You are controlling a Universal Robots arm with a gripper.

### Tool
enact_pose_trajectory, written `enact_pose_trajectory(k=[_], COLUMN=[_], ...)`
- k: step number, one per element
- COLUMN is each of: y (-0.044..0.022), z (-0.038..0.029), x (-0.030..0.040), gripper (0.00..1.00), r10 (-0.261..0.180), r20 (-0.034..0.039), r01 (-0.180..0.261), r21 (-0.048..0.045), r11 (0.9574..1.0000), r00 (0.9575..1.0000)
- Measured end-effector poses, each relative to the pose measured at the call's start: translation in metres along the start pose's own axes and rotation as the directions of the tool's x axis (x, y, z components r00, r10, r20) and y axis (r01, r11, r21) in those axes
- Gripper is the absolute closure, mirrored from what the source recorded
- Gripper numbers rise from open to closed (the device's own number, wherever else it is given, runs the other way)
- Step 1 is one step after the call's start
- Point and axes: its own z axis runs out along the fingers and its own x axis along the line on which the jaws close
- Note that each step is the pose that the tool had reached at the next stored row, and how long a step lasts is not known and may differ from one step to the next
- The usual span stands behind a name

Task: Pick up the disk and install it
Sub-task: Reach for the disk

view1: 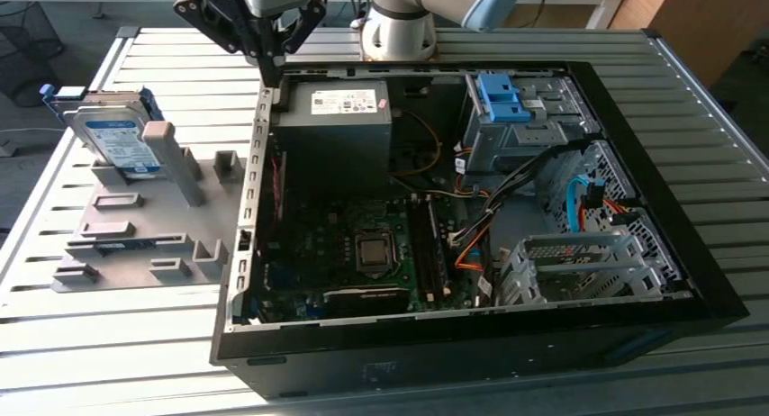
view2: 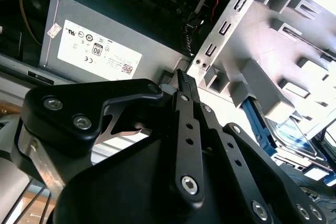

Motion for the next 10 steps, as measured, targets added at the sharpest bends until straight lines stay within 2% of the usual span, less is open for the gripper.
enact_pose_trajectory(k=[10], y=[-0.0003], z=[0.0004], x=[0.0031], gripper=[0.89], r10=[0.000], r20=[-0.0001], r01=[0.000], r21=[0.0000], r11=[1.0000], r00=[1.0000])
